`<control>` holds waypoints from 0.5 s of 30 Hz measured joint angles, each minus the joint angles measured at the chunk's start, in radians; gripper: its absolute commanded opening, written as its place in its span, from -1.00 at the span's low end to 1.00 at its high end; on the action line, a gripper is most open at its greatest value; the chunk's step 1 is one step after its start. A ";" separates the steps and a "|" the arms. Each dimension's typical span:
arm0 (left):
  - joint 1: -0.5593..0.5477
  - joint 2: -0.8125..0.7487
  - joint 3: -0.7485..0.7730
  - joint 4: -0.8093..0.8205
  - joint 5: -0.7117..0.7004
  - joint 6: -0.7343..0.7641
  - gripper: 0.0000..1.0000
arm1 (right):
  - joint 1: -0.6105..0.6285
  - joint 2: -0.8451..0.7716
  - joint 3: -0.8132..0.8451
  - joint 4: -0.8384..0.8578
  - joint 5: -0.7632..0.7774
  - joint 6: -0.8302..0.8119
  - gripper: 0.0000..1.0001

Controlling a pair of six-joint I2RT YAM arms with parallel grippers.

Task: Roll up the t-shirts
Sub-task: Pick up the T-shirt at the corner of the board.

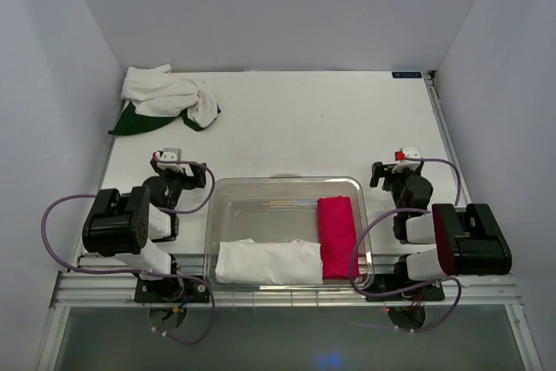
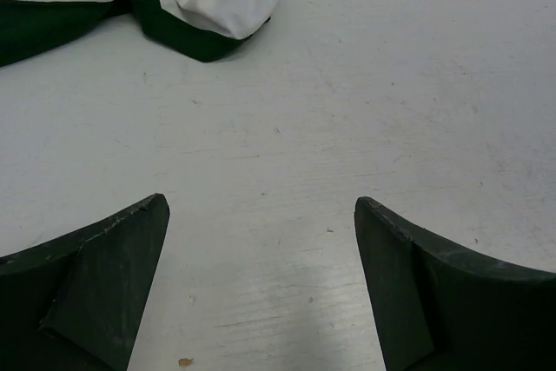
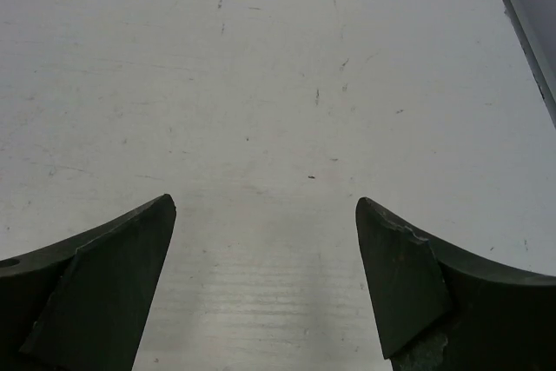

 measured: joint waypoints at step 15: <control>-0.013 -0.105 0.283 -0.431 0.024 0.053 0.96 | -0.001 -0.180 0.657 -0.678 0.011 0.092 -0.12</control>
